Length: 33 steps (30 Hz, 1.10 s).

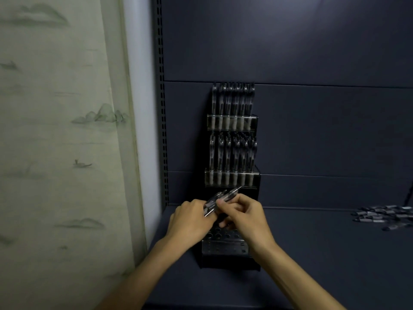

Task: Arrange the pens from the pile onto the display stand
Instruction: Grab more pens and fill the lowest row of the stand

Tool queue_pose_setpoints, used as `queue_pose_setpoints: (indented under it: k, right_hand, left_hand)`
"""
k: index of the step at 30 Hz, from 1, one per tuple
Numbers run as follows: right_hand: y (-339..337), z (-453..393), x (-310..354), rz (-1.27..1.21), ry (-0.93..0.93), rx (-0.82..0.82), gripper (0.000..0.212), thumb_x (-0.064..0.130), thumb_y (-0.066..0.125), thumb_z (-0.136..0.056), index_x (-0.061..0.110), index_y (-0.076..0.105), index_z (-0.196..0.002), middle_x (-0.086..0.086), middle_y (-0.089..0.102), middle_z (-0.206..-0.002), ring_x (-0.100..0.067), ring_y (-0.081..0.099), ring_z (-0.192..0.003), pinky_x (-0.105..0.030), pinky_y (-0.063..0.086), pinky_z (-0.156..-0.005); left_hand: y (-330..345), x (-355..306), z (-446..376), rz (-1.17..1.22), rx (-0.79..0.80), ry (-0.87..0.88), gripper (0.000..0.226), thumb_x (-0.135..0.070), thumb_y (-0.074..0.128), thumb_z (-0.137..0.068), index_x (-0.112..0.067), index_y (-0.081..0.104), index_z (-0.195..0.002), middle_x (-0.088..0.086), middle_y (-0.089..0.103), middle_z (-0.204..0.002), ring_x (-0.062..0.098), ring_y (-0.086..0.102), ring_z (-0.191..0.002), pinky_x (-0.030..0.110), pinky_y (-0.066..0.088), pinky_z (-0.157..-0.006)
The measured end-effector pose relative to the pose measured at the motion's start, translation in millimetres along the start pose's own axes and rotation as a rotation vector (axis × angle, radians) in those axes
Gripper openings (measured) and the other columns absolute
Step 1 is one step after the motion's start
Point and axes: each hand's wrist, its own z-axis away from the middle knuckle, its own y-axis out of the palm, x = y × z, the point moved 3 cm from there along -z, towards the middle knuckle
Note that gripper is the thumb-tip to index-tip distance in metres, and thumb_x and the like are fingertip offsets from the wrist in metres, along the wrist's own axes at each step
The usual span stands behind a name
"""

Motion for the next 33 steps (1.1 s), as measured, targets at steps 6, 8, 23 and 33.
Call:
queue_pose_setpoints:
  k: [6,8,23,33]
  right_hand:
    - [5,2,-1,-0.026,-0.064,0.037,0.01,0.013,0.066,-0.095,0.005,0.072,-0.096,-0.016,0.074,-0.084,-0.018,0.063,-0.062,-0.024,0.048,-0.054]
    - [7,1,-1,-0.057,-0.08,0.017,0.01,0.012,0.065,-0.096,0.004,0.07,-0.096,-0.016,0.073,-0.084,-0.018,0.065,-0.064,-0.023,0.049,-0.054]
    - [-15,-27,4,0.258,-0.329,-0.257,0.008,0.02,0.069,-0.094,0.018,0.063,-0.098,0.001,0.072,-0.084,-0.012,0.072,-0.079,-0.03,0.061,-0.065]
    - [7,-34,-30,0.515,-0.374,-0.14,0.011,0.026,0.071,-0.093,0.02,0.063,-0.098,0.01,0.072,-0.083,-0.003,0.07,-0.079,-0.038,0.06,-0.073]
  left_hand:
    - [-5,3,-1,0.014,-0.027,-0.009,0.033,-0.055,0.051,-0.092,-0.028,0.063,-0.076,-0.006,0.066,-0.073,0.022,0.065,-0.078,0.04,0.055,-0.07]
    - [-6,4,-3,0.016,-0.03,-0.014,0.032,-0.055,0.052,-0.092,-0.028,0.066,-0.081,-0.006,0.066,-0.074,0.023,0.066,-0.078,0.039,0.055,-0.07]
    - [-14,51,9,-0.034,-0.07,-0.053,0.02,-0.041,0.061,-0.092,-0.024,0.065,-0.082,-0.011,0.053,-0.065,0.016,0.054,-0.069,0.032,0.049,-0.066]
    - [-4,52,14,-0.025,-0.061,-0.083,0.027,-0.043,0.06,-0.089,-0.03,0.051,-0.067,-0.001,0.066,-0.076,0.029,0.064,-0.081,0.04,0.053,-0.072]
